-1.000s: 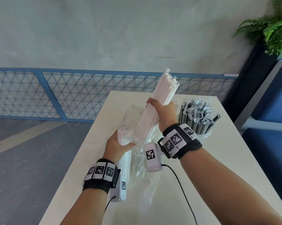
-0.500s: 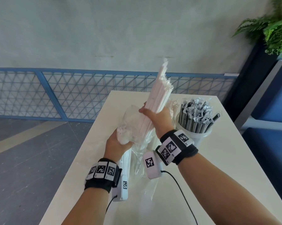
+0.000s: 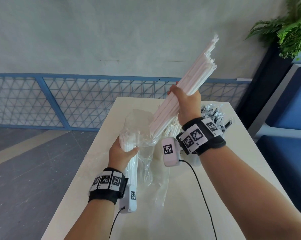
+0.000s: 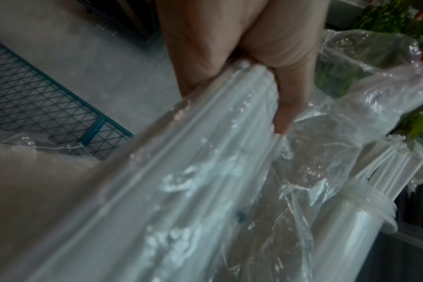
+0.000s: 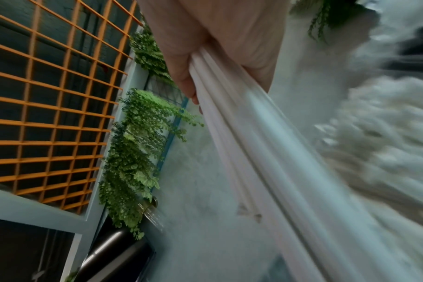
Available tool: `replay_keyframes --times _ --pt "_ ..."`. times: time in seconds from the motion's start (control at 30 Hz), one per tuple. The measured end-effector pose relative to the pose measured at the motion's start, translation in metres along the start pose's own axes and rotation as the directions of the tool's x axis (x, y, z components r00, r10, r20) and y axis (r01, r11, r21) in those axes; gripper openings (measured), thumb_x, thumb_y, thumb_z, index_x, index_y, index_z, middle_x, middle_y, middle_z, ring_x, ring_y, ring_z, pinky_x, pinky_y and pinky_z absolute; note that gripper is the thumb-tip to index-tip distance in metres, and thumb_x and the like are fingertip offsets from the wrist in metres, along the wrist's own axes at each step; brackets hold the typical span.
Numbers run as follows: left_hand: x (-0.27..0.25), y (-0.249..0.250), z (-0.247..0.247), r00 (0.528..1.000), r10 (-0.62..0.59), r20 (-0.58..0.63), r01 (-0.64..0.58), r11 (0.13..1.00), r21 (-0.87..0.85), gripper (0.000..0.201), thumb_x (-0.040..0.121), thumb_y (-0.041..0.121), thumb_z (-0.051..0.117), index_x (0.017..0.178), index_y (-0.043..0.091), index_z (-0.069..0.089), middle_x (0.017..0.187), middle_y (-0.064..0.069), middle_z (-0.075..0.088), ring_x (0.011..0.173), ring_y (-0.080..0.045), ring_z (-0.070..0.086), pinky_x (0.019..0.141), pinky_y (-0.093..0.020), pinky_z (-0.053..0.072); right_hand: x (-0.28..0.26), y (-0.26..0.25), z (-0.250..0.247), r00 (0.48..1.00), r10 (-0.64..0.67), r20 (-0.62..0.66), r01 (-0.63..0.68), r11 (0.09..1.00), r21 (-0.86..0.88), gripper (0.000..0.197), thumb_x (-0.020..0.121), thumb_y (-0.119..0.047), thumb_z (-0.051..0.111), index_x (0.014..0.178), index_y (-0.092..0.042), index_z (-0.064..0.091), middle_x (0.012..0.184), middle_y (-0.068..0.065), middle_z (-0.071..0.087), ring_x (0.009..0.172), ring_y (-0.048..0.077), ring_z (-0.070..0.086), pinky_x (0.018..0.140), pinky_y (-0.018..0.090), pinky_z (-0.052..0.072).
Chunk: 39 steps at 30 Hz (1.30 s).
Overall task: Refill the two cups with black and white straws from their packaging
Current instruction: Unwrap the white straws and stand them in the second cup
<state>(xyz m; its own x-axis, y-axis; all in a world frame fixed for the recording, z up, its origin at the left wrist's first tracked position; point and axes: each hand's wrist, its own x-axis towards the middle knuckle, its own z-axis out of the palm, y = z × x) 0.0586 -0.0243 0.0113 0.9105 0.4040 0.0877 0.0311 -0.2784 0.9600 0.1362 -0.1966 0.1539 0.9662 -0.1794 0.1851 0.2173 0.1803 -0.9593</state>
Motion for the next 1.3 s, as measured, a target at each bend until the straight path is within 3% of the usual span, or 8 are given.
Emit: replay_keyframes --times 0.23,0.33,0.53,0.7,0.8,1.0,1.13,1.3 --pt "0.005 0.01 -0.005 0.998 -0.019 -0.051 0.014 0.995 -0.1 0.04 0.073 0.004 0.074 0.104 0.02 0.055 0.089 0.015 0.058 0.095 -0.013 0.057 0.085 -0.024 0.041 0.019 -0.017 0.005 0.98 -0.196 -0.022 0.192 0.974 -0.12 0.02 0.078 -0.016 0.066 0.093 -0.005 0.058 0.075 -0.001 0.061 0.073 0.018 0.06 0.07 0.034 0.054" --pt "0.003 0.013 -0.001 0.998 -0.012 -0.058 0.002 0.987 -0.159 0.041 0.074 0.001 0.074 0.106 0.019 0.055 0.092 0.014 0.059 0.093 -0.009 0.056 0.085 -0.022 0.04 0.013 0.006 0.009 0.992 -0.126 0.024 0.128 0.961 -0.244 0.036 0.081 -0.022 0.067 0.11 -0.005 0.055 0.092 0.002 0.06 0.085 0.018 0.059 0.074 0.032 0.052" --pt "0.004 0.006 0.003 0.997 -0.034 -0.062 0.022 0.983 -0.184 0.045 0.071 0.002 0.077 0.109 0.015 0.057 0.101 0.0 0.064 0.099 -0.016 0.06 0.09 -0.028 0.045 0.008 0.039 0.005 0.998 0.068 -0.004 -0.066 0.933 -0.355 0.042 0.076 -0.019 0.074 0.112 -0.009 0.055 0.088 -0.003 0.056 0.087 0.019 0.056 0.073 0.029 0.045" --pt "0.005 0.0 0.005 0.997 -0.04 -0.068 0.027 0.985 -0.171 0.045 0.069 0.002 0.077 0.109 0.013 0.059 0.1 0.0 0.065 0.098 -0.018 0.062 0.093 -0.032 0.047 0.017 0.036 0.009 0.996 -0.072 0.052 0.087 0.896 -0.436 0.044 0.079 -0.019 0.07 0.119 -0.015 0.049 0.091 -0.001 0.053 0.076 0.016 0.05 0.067 0.026 0.044" --pt "0.006 0.001 0.006 0.996 -0.047 -0.07 0.035 0.986 -0.162 0.045 0.068 0.004 0.079 0.106 0.013 0.058 0.097 0.002 0.064 0.097 -0.016 0.06 0.089 -0.028 0.046 0.018 0.041 0.008 0.995 -0.005 0.1 0.059 0.836 -0.545 0.047 0.084 -0.022 0.064 0.126 -0.02 0.045 0.093 0.001 0.053 0.073 0.017 0.051 0.059 0.024 0.043" --pt "0.007 -0.006 0.008 0.996 -0.045 -0.073 0.034 0.989 -0.142 0.047 0.068 0.006 0.08 0.11 0.009 0.06 0.103 -0.001 0.067 0.101 -0.016 0.061 0.093 -0.029 0.046 0.018 0.039 0.007 0.991 0.012 0.133 0.075 0.773 -0.63 0.059 0.081 -0.031 0.068 0.131 -0.017 0.04 0.118 0.011 0.059 0.093 0.022 0.056 0.077 0.03 0.046" --pt "0.007 -0.008 0.007 0.997 -0.037 -0.063 0.027 0.988 -0.153 0.044 0.069 0.003 0.079 0.108 0.009 0.059 0.094 0.006 0.064 0.092 -0.01 0.06 0.087 -0.023 0.045 -0.001 0.064 -0.006 0.972 -0.145 0.187 0.235 0.673 -0.702 0.092 0.064 -0.057 0.071 0.136 -0.02 0.03 0.138 0.006 0.035 0.127 0.022 0.037 0.109 0.042 0.033" --pt "0.011 -0.013 0.005 0.998 -0.006 -0.064 -0.001 0.993 -0.118 0.046 0.068 0.006 0.08 0.11 0.005 0.059 0.1 -0.006 0.068 0.095 -0.018 0.063 0.081 -0.02 0.047 -0.021 0.097 -0.018 0.95 -0.27 0.157 0.309 0.734 -0.605 0.103 0.054 -0.065 0.068 0.139 -0.03 0.02 0.149 0.013 0.012 0.141 0.033 0.014 0.108 0.059 0.03"
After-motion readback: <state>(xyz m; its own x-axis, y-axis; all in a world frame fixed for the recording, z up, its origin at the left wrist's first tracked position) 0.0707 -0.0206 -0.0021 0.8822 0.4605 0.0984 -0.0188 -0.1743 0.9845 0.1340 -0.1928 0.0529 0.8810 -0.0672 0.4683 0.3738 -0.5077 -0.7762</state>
